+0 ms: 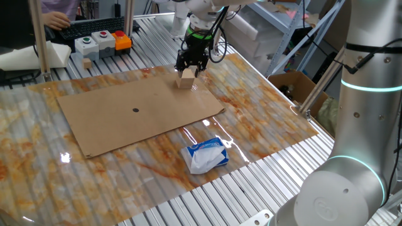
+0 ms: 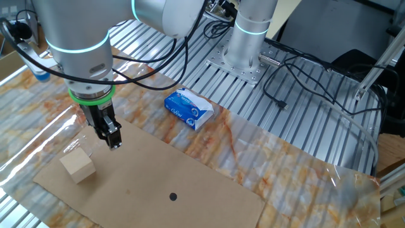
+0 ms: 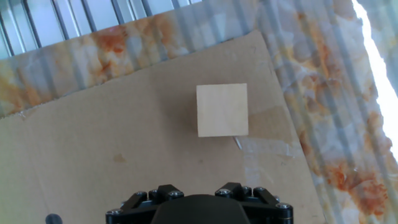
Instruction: Hold a small block with the gripper and sweep it from left to right on the table
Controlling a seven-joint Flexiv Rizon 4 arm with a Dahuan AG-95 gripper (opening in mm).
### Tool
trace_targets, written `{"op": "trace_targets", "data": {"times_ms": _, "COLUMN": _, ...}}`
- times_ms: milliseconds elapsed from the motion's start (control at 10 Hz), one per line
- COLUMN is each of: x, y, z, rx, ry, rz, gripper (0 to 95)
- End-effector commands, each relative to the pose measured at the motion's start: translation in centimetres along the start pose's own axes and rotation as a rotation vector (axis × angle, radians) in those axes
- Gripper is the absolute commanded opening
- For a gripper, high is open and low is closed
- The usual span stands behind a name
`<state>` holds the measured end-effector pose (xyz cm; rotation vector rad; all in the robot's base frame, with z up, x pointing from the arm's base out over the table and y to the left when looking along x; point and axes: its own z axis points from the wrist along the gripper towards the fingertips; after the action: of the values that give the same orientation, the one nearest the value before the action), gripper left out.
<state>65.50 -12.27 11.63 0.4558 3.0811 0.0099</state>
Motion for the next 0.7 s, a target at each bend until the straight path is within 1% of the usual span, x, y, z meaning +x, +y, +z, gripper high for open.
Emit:
{"op": "trace_targets", "data": {"times_ms": 100, "x": -0.06, "y": 0.02, "z": 0.04, "rx": 0.0, "ry": 0.001, "rz": -0.003, "gripper": 57.0}}
{"op": "trace_targets", "data": {"times_ms": 300, "x": -0.07, "y": 0.03, "z": 0.08, "rx": -0.003, "ry": -0.01, "rz": -0.011, "gripper": 57.0}}
{"op": "trace_targets", "data": {"times_ms": 500, "x": -0.07, "y": 0.03, "z": 0.08, "rx": -0.006, "ry": -0.007, "rz": -0.027, "gripper": 57.0}}
{"op": "trace_targets", "data": {"times_ms": 700, "x": -0.07, "y": 0.03, "z": 0.09, "rx": -0.01, "ry": -0.006, "rz": -0.022, "gripper": 57.0}}
